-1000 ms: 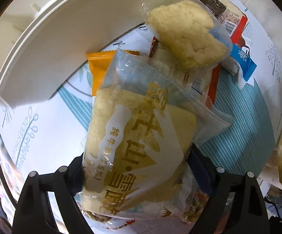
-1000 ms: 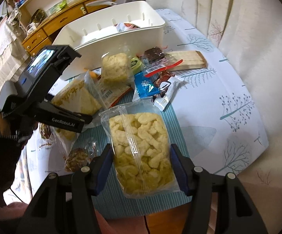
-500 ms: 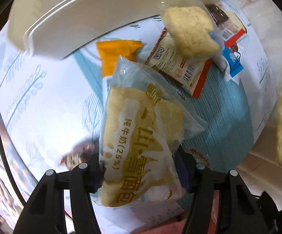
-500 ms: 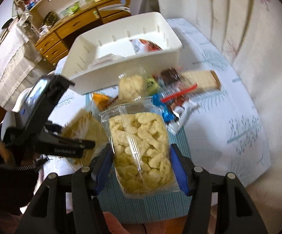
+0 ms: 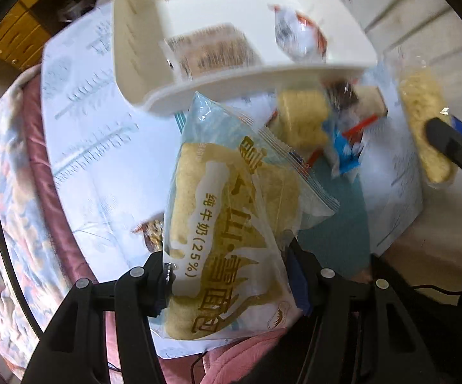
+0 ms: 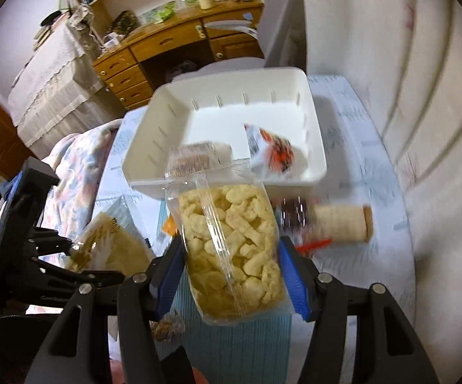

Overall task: Organize snacks
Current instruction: 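Lift both bags over the white tray and release them inside, then withdraw both tools from the tray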

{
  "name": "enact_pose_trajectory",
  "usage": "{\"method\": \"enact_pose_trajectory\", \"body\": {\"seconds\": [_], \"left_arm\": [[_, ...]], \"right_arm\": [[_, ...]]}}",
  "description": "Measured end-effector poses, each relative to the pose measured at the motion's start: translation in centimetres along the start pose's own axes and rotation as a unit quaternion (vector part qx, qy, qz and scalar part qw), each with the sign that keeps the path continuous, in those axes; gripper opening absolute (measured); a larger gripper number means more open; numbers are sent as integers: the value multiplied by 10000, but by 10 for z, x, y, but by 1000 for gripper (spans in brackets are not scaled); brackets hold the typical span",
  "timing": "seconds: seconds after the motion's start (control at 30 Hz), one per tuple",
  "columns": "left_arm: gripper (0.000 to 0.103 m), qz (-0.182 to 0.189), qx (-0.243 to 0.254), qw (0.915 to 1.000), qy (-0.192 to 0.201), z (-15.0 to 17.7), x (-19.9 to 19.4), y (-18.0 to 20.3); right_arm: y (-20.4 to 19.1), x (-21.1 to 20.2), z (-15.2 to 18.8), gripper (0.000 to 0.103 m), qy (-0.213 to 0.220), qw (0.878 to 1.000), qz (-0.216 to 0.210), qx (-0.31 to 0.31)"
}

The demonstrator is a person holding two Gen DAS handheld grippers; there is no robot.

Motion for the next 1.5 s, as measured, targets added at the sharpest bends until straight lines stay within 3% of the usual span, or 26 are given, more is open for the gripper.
{"method": "enact_pose_trajectory", "body": {"seconds": [0.27, 0.5, 0.87, 1.03, 1.1, 1.17, 1.27, 1.5], "left_arm": [[59, -146, -285, 9977, 605, -43, -48, 7], [60, -339, -681, 9892, 1255, -93, -68, 5], [61, -110, -1189, 9719, 2030, -141, -56, -15], [65, -168, -1249, 9671, 2211, -148, -47, -21], [73, -240, -1320, 9675, 2145, -149, -44, -21], [81, -170, -1469, 9659, 2126, -148, -42, -23], [87, -186, -1538, 9635, 2185, -144, -47, -25], [89, -311, -1665, 9598, 2238, -118, -59, -26]], "right_arm": [[-5, 5, -51, 58, 133, 9990, -296, -322], [-4, 13, -88, 59, 369, 9973, -404, -498], [2, 31, -122, 59, 931, 9915, -599, -687], [8, 43, -130, 59, 987, 9901, -752, -652], [11, 50, -133, 63, 923, 9909, -776, -603], [14, 54, -134, 74, 889, 9921, -723, -511], [14, 54, -135, 79, 880, 9921, -777, -449], [14, 47, -128, 80, 720, 9928, -926, -232]]}}
Point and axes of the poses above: each gripper's, at about its wrist camera, not at the fingertips, and x roughly the way its jaws point, y to its right, z to its underside, the point moved 1 cm from there along x, roughly the way its jaws point, and after that the axes turned 15 degrees about x, right-handed, at the moved point
